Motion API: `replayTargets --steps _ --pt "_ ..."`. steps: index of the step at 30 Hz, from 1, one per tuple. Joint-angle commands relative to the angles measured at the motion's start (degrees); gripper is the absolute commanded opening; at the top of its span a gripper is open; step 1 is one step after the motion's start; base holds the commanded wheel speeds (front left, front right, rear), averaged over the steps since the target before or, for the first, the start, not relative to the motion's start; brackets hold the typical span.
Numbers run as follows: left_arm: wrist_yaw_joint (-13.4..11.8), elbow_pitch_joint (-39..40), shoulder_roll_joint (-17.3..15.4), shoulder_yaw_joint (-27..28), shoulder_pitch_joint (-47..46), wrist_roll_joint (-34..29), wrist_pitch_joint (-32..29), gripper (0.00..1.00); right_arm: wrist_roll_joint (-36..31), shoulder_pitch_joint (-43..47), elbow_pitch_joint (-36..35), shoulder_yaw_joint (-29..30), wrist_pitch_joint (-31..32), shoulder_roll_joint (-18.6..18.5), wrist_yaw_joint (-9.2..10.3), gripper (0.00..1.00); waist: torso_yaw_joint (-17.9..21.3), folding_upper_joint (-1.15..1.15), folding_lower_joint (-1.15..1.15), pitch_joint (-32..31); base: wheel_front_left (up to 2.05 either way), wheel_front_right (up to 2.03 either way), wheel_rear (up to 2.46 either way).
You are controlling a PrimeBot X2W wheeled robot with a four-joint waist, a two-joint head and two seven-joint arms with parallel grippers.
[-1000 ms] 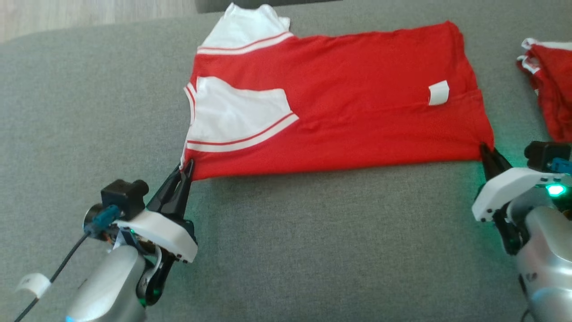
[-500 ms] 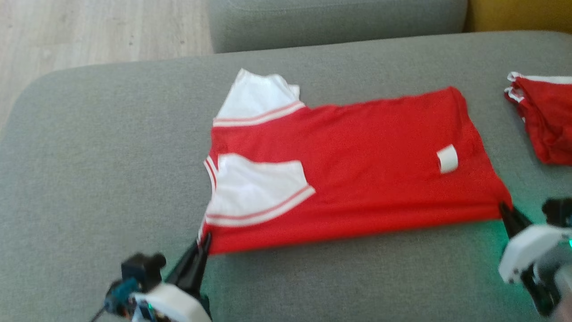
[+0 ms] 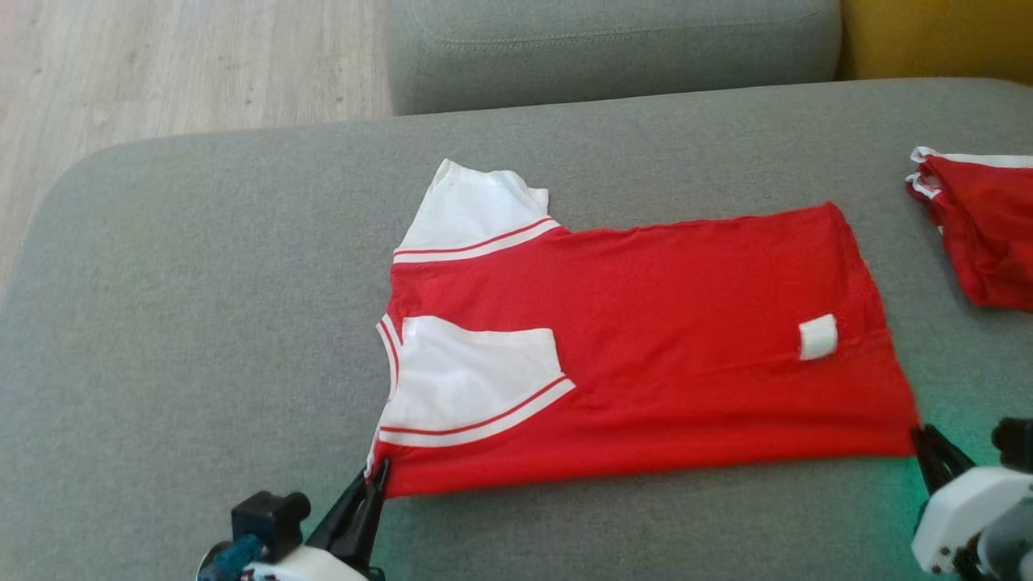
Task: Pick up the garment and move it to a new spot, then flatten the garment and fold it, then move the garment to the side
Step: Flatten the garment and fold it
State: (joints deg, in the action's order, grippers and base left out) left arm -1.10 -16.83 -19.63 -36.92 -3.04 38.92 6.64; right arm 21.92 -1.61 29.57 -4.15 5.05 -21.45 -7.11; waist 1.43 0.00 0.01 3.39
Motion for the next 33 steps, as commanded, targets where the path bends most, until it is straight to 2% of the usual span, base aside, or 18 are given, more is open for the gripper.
replayTargets --steps 1,2,6,10,15,19,22,28,33 --pt "-0.5 0.9 -0.9 2.2 -1.2 0.4 0.5 0.39 -0.7 0.2 -2.0 0.4 0.1 -1.5 -0.37 1.00 0.2 0.00 -0.01 -0.2 0.00 0.00 0.00" --pt "-0.8 0.7 -1.0 2.2 -1.3 0.3 0.6 1.00 -1.2 0.7 -3.0 1.1 0.3 -1.1 -0.37 1.00 0.5 0.00 -0.01 -0.3 0.00 0.00 0.00" --pt "-1.3 0.9 -1.4 2.4 -2.2 -0.2 0.8 1.00 -3.6 2.2 -7.4 4.1 0.4 0.1 -0.37 1.00 1.4 0.00 -0.01 -0.4 0.00 0.00 0.00" --pt "-1.2 2.7 -3.3 3.3 -5.7 -1.1 -0.1 1.00 -6.0 2.8 -12.5 6.3 0.1 1.6 -0.37 1.00 2.5 0.00 -0.01 0.1 0.00 0.00 0.00" --pt "1.9 5.5 -7.0 4.4 -16.5 -2.2 -4.9 1.00 -8.8 2.6 -17.5 7.6 0.5 3.4 -0.37 1.00 3.8 0.00 -0.01 2.2 0.00 0.00 0.00" --pt "5.6 6.3 -9.0 4.8 -28.3 -0.9 -12.6 1.00 -9.9 1.4 -20.7 7.6 1.3 4.5 -0.37 1.00 5.2 0.00 -0.01 5.4 0.00 0.00 0.00" --pt "7.6 4.3 -9.8 3.7 -36.9 1.9 -20.1 1.00 -10.5 0.0 -22.5 6.8 1.6 5.1 -0.37 1.00 6.8 0.00 -0.01 8.2 0.00 0.00 0.00" --pt "8.5 -2.9 -11.3 0.9 -49.5 10.4 -36.0 1.00 -11.0 -3.0 -24.0 5.4 1.6 5.9 -0.37 1.00 10.6 0.00 -0.01 12.7 0.00 0.00 0.00" --pt "8.6 -8.7 -13.1 -1.1 -55.5 14.2 -43.3 1.00 -11.0 -4.6 -23.7 5.0 0.7 6.8 -0.37 1.00 13.5 0.00 -0.01 15.9 0.00 0.00 0.00"
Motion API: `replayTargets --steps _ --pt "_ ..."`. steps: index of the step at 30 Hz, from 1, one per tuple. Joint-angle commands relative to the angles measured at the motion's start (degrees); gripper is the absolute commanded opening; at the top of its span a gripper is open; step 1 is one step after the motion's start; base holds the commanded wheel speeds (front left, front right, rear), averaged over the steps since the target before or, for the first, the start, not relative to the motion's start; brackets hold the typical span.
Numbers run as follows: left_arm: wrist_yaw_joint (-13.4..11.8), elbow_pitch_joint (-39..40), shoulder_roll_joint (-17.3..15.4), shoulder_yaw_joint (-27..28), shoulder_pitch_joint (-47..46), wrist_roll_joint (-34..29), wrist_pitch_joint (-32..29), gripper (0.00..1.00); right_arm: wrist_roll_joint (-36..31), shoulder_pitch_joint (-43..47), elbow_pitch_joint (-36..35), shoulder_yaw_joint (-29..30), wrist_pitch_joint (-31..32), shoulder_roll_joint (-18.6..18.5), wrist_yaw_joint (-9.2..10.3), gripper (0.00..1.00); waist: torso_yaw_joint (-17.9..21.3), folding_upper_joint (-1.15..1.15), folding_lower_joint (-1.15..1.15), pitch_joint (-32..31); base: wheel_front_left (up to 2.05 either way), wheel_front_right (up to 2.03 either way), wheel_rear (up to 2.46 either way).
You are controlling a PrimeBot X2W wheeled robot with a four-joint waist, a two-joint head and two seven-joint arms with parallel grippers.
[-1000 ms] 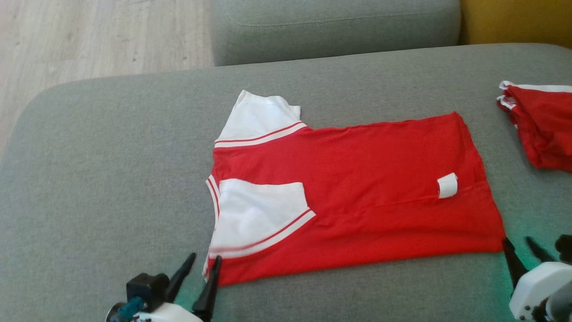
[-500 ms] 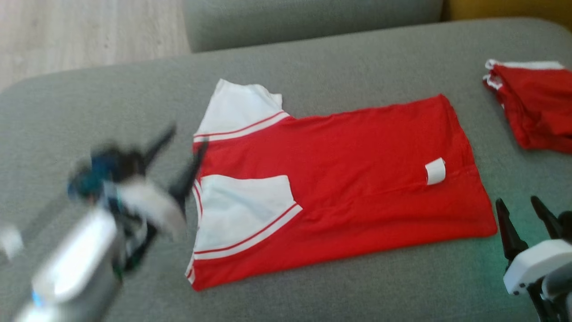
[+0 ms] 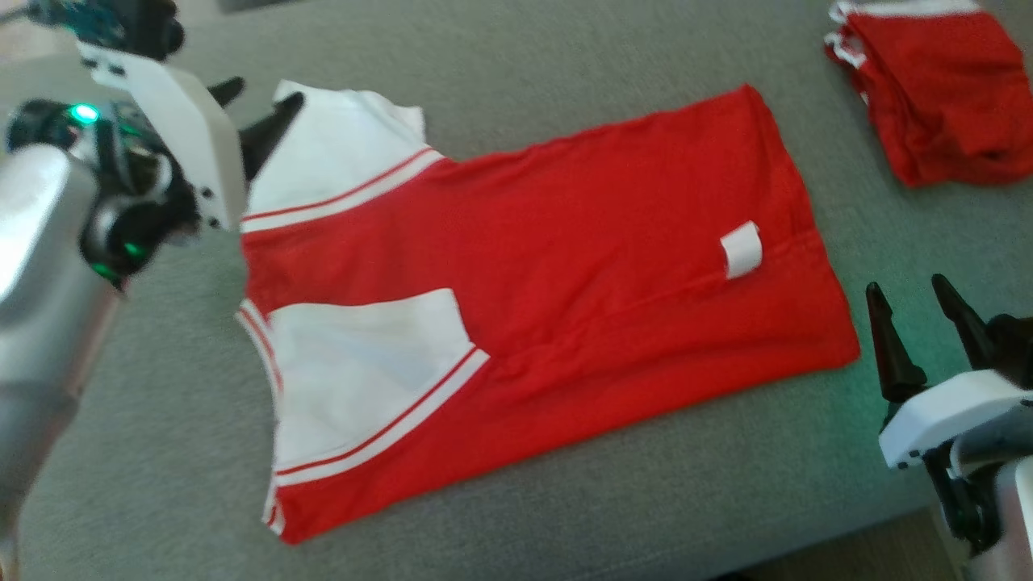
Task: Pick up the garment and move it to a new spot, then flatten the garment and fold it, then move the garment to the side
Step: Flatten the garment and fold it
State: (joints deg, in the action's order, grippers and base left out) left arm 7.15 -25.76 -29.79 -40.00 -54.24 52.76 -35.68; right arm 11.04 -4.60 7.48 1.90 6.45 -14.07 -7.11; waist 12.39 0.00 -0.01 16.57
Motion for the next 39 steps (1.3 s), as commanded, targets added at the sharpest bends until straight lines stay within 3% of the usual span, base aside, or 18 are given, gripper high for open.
replayTargets --steps 1,15,23,24,25,26,27,32,39 --pt "0.3 -0.9 -3.2 1.7 -5.2 0.5 -1.6 1.00 -0.1 -1.9 -1.4 -1.2 -1.0 -0.4 -0.37 1.00 3.0 0.00 0.01 3.4 0.00 0.00 0.00" --pt "0.3 -12.1 -7.4 -1.1 -13.2 -2.4 -1.5 1.00 1.2 -7.0 2.9 -4.5 -4.6 0.4 -0.37 1.00 9.2 0.00 0.01 11.2 0.00 0.00 0.00" --pt "0.3 -15.7 -8.4 -2.3 -13.4 -1.1 -2.5 1.00 1.4 -8.4 5.2 -4.7 -6.3 0.6 -0.37 1.00 10.3 0.00 0.01 13.1 0.00 0.00 0.00" --pt "0.3 -15.6 -8.4 -2.5 -13.2 -0.7 -2.7 0.97 1.4 -8.5 5.5 -4.6 -6.5 0.6 -0.37 1.00 10.3 0.00 0.01 13.1 0.00 0.00 0.00" --pt "0.3 -15.6 -8.3 -2.6 -13.0 0.1 -3.0 0.45 1.4 -8.6 5.8 -4.5 -6.6 0.6 -0.37 1.00 10.3 0.00 0.01 13.1 0.00 0.00 0.00" --pt "0.3 -15.4 -8.2 -2.9 -12.7 0.8 -3.5 0.09 1.4 -8.7 6.1 -4.4 -6.7 0.6 -0.37 1.00 10.2 0.00 0.01 12.9 0.00 0.00 0.00" --pt "0.3 -15.0 -8.2 -3.3 -12.5 1.6 -4.1 0.00 1.3 -8.8 6.4 -4.3 -6.7 0.6 -0.37 1.00 10.1 0.00 0.01 12.8 0.00 0.00 0.00" --pt "0.3 -12.0 -8.8 -4.5 -11.6 4.9 -4.8 0.00 1.2 -9.7 6.7 -3.9 -6.7 0.2 -0.37 1.00 9.5 0.00 0.01 11.8 0.00 0.00 0.00" --pt "0.3 -7.4 -8.9 -7.6 -12.8 4.8 1.1 0.00 3.3 -13.5 5.9 -5.2 -4.9 -1.3 -0.37 1.00 6.8 0.00 0.01 9.8 0.00 0.00 0.00"
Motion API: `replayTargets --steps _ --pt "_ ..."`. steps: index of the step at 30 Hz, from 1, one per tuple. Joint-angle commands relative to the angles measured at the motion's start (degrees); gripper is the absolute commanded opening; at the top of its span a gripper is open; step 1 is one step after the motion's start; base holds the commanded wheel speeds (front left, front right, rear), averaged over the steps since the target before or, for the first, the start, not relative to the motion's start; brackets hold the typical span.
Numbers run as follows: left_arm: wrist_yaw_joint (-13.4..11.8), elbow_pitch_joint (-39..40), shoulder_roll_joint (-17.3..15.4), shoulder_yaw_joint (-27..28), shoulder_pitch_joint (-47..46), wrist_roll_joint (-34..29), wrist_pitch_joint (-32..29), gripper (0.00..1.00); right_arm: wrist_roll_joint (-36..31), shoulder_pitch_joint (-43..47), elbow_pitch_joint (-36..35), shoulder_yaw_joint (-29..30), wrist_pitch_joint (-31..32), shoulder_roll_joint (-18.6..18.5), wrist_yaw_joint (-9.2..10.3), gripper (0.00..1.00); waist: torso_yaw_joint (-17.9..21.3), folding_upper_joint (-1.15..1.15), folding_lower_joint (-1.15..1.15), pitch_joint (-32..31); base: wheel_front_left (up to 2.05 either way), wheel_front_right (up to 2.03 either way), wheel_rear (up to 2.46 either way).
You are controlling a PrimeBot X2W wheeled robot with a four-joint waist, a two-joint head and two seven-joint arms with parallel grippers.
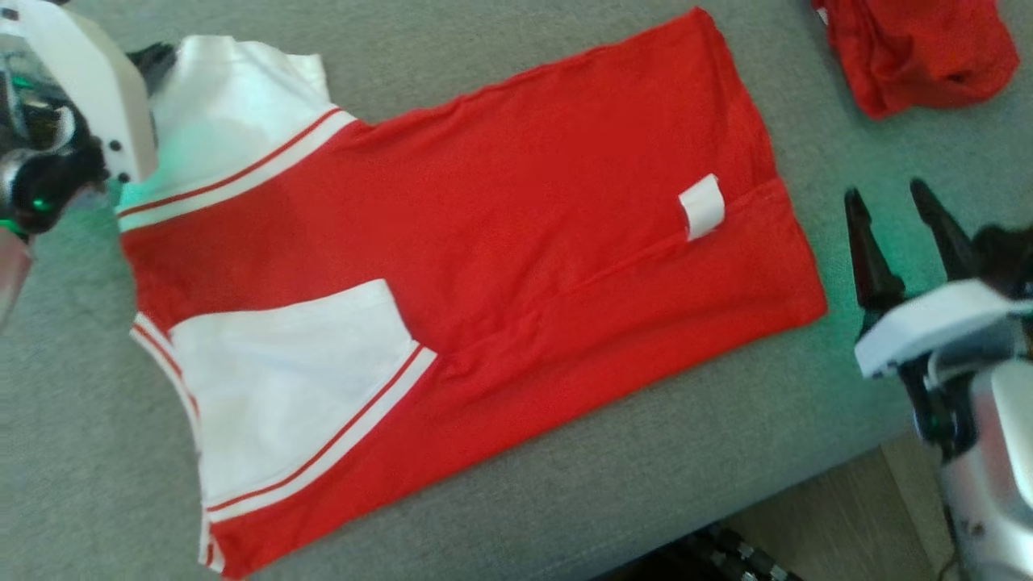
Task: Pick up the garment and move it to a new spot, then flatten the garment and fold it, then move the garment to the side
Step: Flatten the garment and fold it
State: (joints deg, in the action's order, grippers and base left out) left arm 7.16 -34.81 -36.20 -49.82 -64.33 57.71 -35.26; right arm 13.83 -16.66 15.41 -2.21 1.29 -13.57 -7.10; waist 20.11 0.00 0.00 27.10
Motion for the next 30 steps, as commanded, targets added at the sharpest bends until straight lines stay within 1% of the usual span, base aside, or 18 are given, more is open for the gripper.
replayTargets --steps 1,5,8,10,11,15,16,17,22,26,30 --pt "0.3 2.2 -2.3 1.7 -2.9 0.1 1.6 0.00 1.3 -2.5 -2.2 -1.7 0.9 -2.1 -0.39 1.00 -1.4 0.00 0.00 -1.2 0.00 0.00 0.00" --pt "0.3 4.6 -2.0 -1.1 -3.8 0.6 4.4 0.00 6.4 -7.6 -1.1 -6.0 5.6 -3.1 -0.39 1.00 -3.5 0.00 0.00 -2.8 0.00 0.00 0.00" --pt "0.3 6.4 -1.8 -3.5 -5.2 0.6 6.3 0.00 9.0 -12.4 2.3 -8.9 9.8 -4.2 -0.39 1.00 -5.2 0.00 0.00 -3.2 0.00 0.00 0.00" --pt "0.3 7.2 -2.0 -4.9 -6.2 0.9 7.5 0.00 9.9 -15.9 5.5 -10.3 12.1 -4.4 -0.39 1.00 -6.0 0.00 0.00 -3.3 0.00 0.00 0.00" --pt "0.3 7.2 -2.0 -4.9 -6.2 0.9 7.5 0.00 9.9 -15.9 5.5 -10.3 12.1 -4.4 -0.39 1.00 -6.0 0.00 0.00 -3.3 0.00 0.00 0.00" --pt "0.3 8.5 -2.2 -7.7 -8.2 1.9 8.9 0.00 9.5 -22.7 12.9 -13.6 15.2 -5.1 -0.39 1.00 -7.7 0.00 0.00 -2.9 0.00 0.00 0.00" --pt "0.3 8.7 -2.2 -8.4 -8.8 2.1 9.3 0.00 9.2 -24.5 14.7 -14.4 15.4 -5.3 -0.39 1.00 -8.1 0.00 0.00 -2.7 0.00 0.00 0.00" --pt "0.3 9.1 -2.4 -9.9 -9.8 2.4 10.1 0.00 8.4 -27.8 18.4 -15.6 15.2 -5.7 -0.39 1.00 -8.8 0.00 0.00 -2.3 0.00 0.00 0.00" --pt "0.3 9.7 -2.6 -13.5 -11.9 3.5 11.6 0.00 5.7 -34.4 27.9 -17.4 13.5 -6.2 -0.39 1.00 -10.3 0.00 0.00 -1.6 0.00 0.00 0.00" --pt "0.3 9.8 -2.8 -16.0 -13.6 4.8 12.6 0.00 5.3 -37.6 33.5 -19.3 13.1 -5.6 -0.39 1.00 -11.1 0.00 0.00 -1.0 0.00 0.00 0.00" --pt "0.3 9.6 -3.1 -18.2 -14.9 5.8 13.7 0.00 5.5 -39.5 37.3 -21.8 12.9 -5.2 -0.39 1.00 -11.5 0.00 0.00 -0.7 0.00 0.00 0.00"
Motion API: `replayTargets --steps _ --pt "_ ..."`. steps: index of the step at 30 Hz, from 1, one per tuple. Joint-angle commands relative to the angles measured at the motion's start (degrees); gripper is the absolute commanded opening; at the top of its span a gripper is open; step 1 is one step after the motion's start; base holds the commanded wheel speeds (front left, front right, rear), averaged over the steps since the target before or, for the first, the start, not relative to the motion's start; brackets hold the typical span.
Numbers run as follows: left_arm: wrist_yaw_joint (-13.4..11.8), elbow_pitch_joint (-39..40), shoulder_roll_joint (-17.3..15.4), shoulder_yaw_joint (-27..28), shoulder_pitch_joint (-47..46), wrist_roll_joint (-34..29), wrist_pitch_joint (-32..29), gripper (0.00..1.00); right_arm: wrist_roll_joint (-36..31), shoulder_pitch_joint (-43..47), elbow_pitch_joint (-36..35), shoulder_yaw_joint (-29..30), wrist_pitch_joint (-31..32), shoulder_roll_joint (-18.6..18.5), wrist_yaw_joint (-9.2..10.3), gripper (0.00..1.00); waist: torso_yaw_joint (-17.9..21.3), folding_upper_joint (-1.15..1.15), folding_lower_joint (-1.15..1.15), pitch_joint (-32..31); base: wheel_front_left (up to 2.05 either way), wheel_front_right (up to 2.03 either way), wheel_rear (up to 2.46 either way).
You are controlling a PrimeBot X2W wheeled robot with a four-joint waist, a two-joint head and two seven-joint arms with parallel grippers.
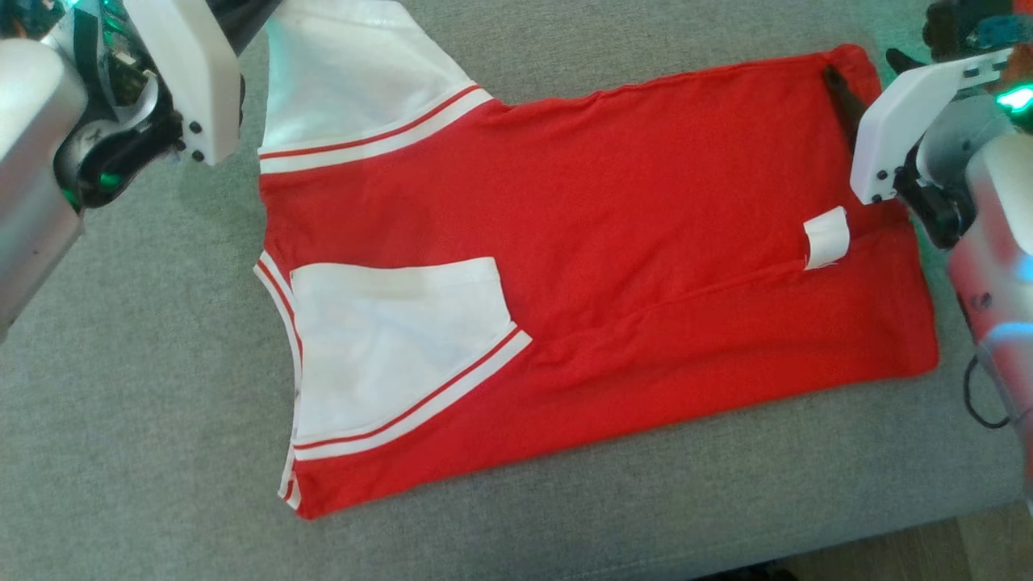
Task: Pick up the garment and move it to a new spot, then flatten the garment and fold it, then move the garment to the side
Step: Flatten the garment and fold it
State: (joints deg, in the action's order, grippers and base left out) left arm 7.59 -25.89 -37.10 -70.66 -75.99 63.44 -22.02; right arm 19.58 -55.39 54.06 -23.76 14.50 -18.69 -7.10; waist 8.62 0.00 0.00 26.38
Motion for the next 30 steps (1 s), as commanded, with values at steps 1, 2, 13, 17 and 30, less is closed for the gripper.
replayTargets --steps 1,2,13,17,30 --pt "-0.1 0.6 -2.2 2.2 -3.6 0.4 0.7 0.00 -0.2 -1.2 -0.7 -0.9 -0.5 -0.1 -0.39 1.00 -0.1 0.00 0.00 0.1 0.00 0.00 0.00" --pt "-0.1 0.5 -2.2 1.8 -3.8 0.6 1.0 0.00 -0.1 -1.6 -0.2 -1.5 -0.9 -0.1 -0.39 1.00 -0.1 0.00 0.00 0.1 0.00 0.00 0.00" --pt "-0.1 -0.6 -2.4 -1.3 -5.5 2.4 3.2 0.00 0.9 -5.4 4.8 -7.4 -3.1 -0.5 -0.39 0.49 -0.7 0.00 0.00 0.1 0.00 0.00 0.00" --pt "-0.1 -0.8 -2.4 -1.9 -5.6 2.9 3.7 0.00 1.6 -6.2 5.8 -9.4 -3.5 -0.4 -0.39 0.33 -0.8 0.00 0.00 0.0 0.00 0.00 0.00" --pt "-0.1 -0.5 -2.6 -2.5 -5.9 1.0 8.0 0.00 5.5 -7.7 7.3 -13.4 -6.0 -1.2 -0.39 0.00 -1.2 0.00 0.00 -0.2 0.00 0.00 0.00"
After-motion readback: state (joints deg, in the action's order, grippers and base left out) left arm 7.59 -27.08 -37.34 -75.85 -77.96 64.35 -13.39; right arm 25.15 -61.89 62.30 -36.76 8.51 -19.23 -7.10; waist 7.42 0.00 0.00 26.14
